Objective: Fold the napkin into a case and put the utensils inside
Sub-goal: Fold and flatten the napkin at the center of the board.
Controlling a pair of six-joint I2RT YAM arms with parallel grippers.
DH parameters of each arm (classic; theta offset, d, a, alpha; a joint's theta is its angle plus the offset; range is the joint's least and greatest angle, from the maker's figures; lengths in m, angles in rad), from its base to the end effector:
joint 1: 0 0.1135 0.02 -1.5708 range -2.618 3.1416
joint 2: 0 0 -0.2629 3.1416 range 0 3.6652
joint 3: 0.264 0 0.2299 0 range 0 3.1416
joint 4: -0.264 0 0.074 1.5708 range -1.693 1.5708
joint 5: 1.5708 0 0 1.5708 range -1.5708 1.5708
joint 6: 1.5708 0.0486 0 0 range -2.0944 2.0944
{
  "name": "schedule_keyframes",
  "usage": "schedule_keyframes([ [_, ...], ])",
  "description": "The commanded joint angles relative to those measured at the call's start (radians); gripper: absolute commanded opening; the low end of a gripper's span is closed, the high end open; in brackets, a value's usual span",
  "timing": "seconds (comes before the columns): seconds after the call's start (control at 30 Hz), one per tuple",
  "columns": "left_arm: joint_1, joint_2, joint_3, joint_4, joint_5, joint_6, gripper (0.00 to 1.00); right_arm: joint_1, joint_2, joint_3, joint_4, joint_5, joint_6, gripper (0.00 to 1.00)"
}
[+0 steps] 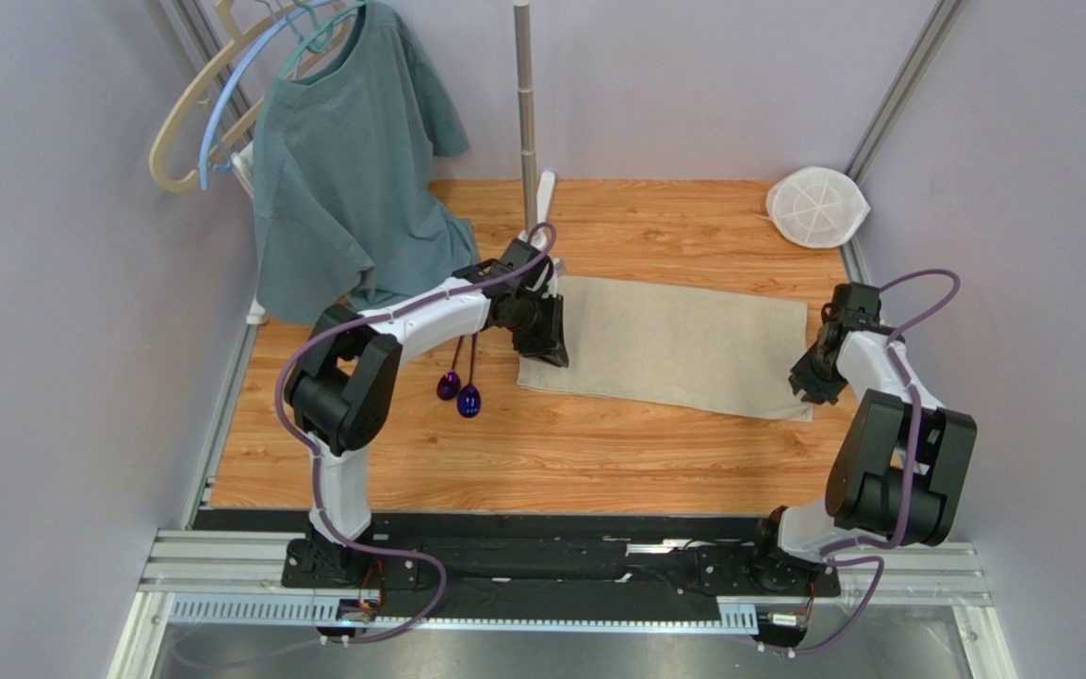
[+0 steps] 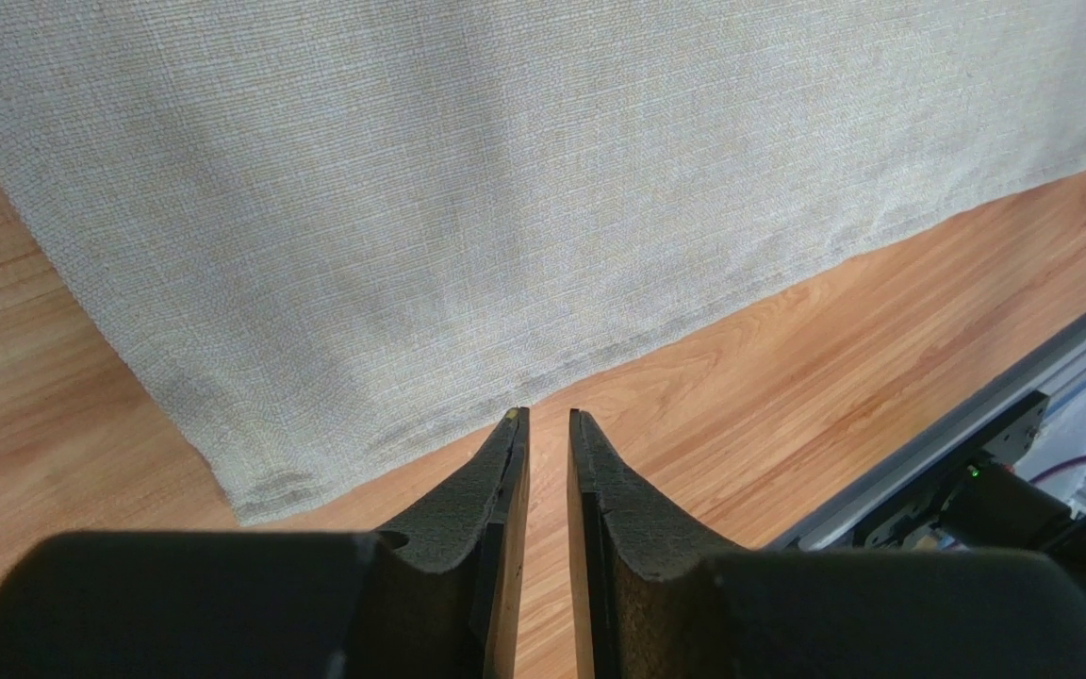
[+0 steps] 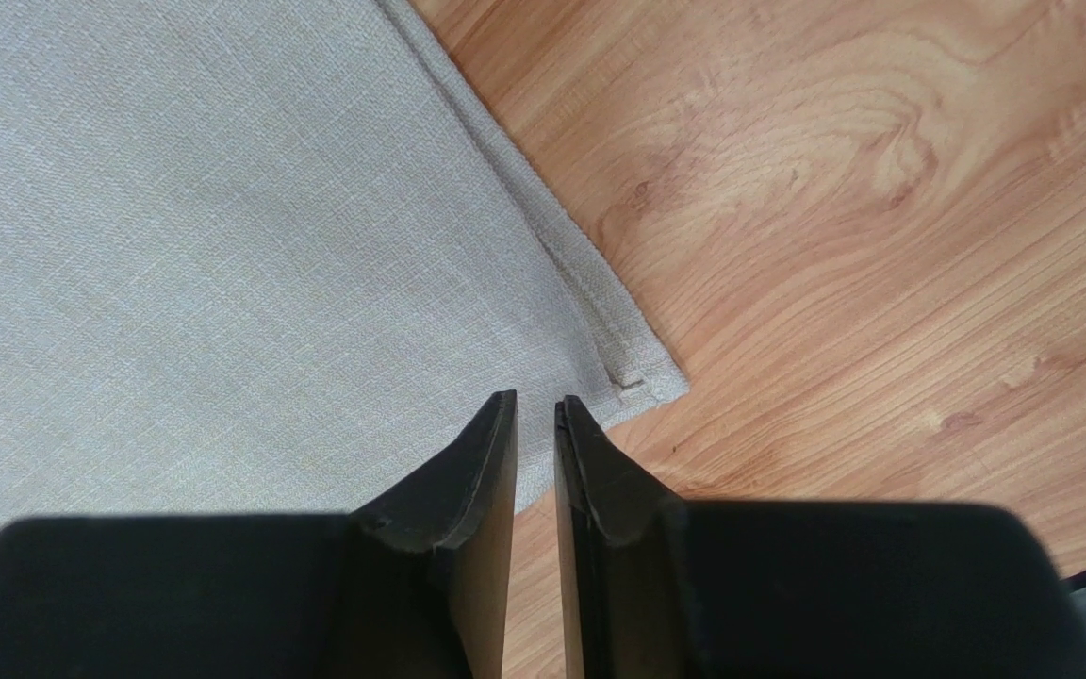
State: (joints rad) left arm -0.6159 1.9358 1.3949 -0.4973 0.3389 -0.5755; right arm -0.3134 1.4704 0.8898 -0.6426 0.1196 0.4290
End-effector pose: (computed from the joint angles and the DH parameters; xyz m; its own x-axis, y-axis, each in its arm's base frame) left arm 0.3138 -0.2419 0.1930 -0.9614 0.0516 -0.2701 0.1900 0.8349 -0.5166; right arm 0.2396 -0.0838 0.1886 -0.6699 0.6513 -0.3564 0.6856 0.7269 0.0397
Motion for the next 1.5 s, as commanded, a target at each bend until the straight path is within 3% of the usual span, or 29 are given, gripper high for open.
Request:
schedule_keyframes([
  [0.0, -0.005, 0.021, 0.026, 0.008, 0.002, 0.000, 0.24, -0.010, -0.004, -0.038, 0.006, 0.009, 0.000, 0.18],
  [0.13, -0.007, 0.025, 0.010, -0.003, -0.020, 0.011, 0.23, -0.015, 0.050, -0.075, 0.053, 0.026, 0.020, 0.15],
  [0.3, -0.008, -0.006, 0.007, 0.005, -0.026, 0.025, 0.23, -0.013, 0.027, -0.040, 0.026, 0.066, 0.004, 0.17],
  [0.43, -0.010, -0.020, 0.006, 0.016, -0.024, 0.025, 0.24, -0.012, -0.047, 0.018, -0.055, 0.083, -0.009, 0.34],
  [0.47, -0.010, -0.018, 0.007, 0.023, -0.021, 0.023, 0.24, -0.013, -0.070, 0.026, -0.066, 0.077, -0.010, 0.42],
  [0.57, -0.010, -0.009, 0.018, 0.020, 0.005, 0.014, 0.24, -0.019, -0.094, 0.002, -0.075, 0.071, -0.012, 0.48],
  [0.8, -0.044, -0.099, -0.048, 0.060, 0.100, -0.070, 0.23, -0.085, -0.058, -0.009, -0.028, -0.014, -0.036, 0.48],
  [0.87, -0.051, -0.152, -0.073, 0.086, 0.153, -0.102, 0.23, -0.096, -0.035, 0.012, -0.012, -0.015, -0.044, 0.53],
  [1.03, -0.051, -0.202, -0.019, 0.042, 0.204, -0.092, 0.24, -0.101, 0.077, 0.173, 0.006, -0.041, -0.088, 0.54],
  [1.27, -0.036, -0.181, -0.050, 0.092, 0.301, -0.144, 0.23, -0.072, 0.172, 0.273, 0.018, -0.103, -0.151, 0.54],
  [1.47, -0.035, -0.178, -0.054, 0.104, 0.308, -0.153, 0.23, -0.070, 0.068, 0.132, -0.011, -0.080, -0.068, 0.55],
])
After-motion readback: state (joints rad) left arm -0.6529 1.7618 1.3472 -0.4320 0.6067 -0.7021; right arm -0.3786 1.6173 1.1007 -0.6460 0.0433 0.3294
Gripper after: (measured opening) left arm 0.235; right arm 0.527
